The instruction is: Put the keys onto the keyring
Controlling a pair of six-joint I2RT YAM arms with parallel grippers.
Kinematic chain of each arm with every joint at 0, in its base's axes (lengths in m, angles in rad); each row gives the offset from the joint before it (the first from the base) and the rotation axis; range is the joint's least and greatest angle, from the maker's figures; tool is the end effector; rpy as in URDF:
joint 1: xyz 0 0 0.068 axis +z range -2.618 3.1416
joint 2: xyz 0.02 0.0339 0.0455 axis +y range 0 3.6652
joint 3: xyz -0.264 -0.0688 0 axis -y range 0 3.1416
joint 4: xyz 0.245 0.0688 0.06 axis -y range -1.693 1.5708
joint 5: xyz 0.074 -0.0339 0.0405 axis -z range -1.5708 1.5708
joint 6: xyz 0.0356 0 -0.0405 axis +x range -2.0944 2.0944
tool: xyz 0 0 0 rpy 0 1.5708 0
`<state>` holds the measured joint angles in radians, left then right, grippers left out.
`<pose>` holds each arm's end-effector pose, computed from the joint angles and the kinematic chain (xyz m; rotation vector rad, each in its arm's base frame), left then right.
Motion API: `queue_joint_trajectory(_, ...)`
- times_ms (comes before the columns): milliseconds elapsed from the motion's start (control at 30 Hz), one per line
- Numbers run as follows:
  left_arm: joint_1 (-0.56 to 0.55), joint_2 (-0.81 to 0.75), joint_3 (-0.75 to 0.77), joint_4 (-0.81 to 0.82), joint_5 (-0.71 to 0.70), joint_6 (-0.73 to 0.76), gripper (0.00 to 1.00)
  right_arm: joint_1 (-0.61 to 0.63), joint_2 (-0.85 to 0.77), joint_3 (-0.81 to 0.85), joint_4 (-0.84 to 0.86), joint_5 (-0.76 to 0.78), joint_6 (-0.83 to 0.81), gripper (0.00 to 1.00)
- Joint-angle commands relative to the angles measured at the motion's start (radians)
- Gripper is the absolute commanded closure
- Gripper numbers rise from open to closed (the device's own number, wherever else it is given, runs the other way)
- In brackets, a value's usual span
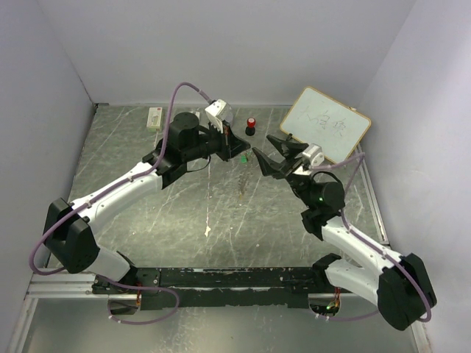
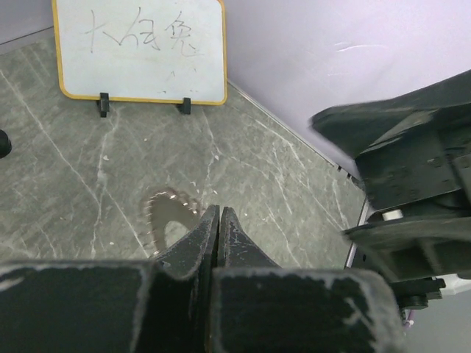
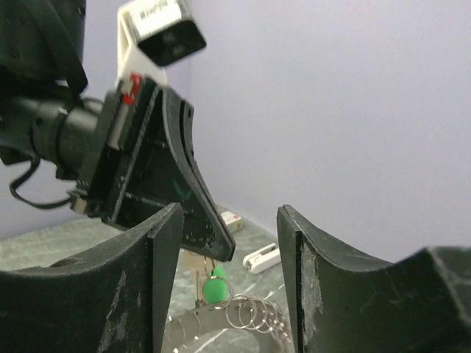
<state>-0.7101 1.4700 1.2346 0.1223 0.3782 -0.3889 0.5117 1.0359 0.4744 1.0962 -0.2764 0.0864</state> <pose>0.2584 -0.2395 0.3653 0.5861 1.7121 -1.1229 0.1852 0.1152 0.3161 -0.4726 0.9734 0.6831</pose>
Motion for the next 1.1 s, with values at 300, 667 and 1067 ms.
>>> queue_joint_trajectory(300,0.006,-0.025,0.039,-0.008,-0.027,0.027,0.93,-0.003,-0.134,0.012,-0.165,0.13,-0.054,0.44)
queue_joint_trajectory(667,0.006,-0.015,0.063,-0.062,-0.033,0.09,0.93,-0.004,-0.158,0.009,-0.252,0.143,-0.079,0.42)
queue_joint_trajectory(1067,0.019,0.005,0.01,-0.159,-0.163,0.136,0.93,-0.003,-0.177,-0.012,-0.322,0.159,-0.095,0.43)
